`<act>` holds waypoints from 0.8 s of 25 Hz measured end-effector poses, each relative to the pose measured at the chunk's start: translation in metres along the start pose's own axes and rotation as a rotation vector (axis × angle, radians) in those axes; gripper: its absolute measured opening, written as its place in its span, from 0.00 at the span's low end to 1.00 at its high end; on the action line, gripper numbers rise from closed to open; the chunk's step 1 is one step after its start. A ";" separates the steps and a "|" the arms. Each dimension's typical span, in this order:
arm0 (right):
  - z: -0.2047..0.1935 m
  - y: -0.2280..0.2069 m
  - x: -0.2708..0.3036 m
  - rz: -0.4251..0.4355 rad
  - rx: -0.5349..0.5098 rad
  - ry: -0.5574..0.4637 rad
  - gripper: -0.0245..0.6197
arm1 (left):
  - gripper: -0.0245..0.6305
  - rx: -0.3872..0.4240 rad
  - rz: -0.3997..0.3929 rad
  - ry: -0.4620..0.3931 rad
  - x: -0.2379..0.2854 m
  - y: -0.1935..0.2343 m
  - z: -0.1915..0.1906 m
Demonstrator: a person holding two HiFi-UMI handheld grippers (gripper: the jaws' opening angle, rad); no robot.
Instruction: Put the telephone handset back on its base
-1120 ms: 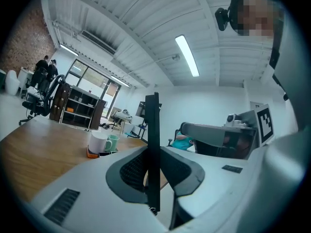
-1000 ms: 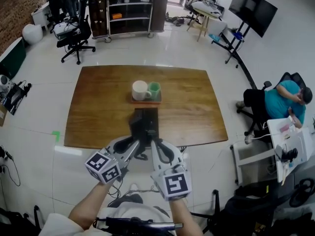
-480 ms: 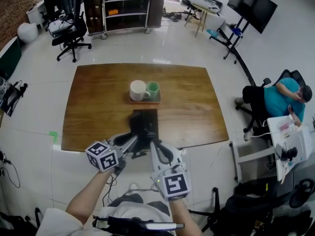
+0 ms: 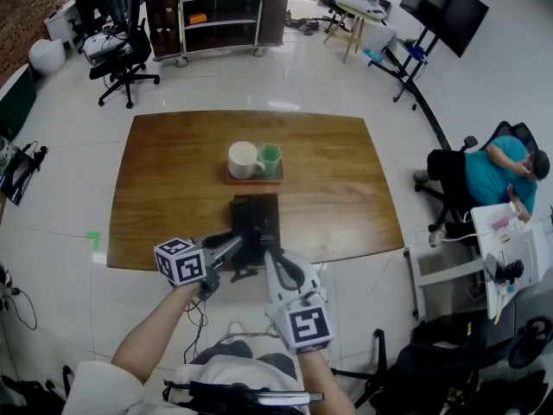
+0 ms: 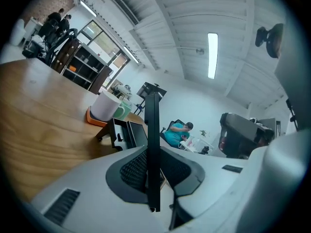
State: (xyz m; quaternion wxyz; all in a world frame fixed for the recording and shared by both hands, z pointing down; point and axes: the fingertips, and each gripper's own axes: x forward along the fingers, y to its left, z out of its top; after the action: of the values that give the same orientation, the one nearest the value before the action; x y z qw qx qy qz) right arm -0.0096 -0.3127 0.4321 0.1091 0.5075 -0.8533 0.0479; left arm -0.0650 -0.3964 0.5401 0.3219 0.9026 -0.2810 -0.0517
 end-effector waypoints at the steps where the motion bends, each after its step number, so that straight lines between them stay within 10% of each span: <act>1: -0.003 0.000 0.001 0.005 -0.015 0.007 0.04 | 0.14 -0.021 -0.004 0.004 0.002 0.005 -0.002; 20: -0.017 -0.006 0.004 0.000 -0.019 0.049 0.04 | 0.14 -0.280 -0.095 0.057 0.030 0.047 -0.018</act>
State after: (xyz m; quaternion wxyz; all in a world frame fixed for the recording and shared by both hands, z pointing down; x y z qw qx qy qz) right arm -0.0039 -0.3159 0.4498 0.1347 0.5050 -0.8509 0.0519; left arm -0.0577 -0.4326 0.5858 0.4497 0.8623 -0.2186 -0.0798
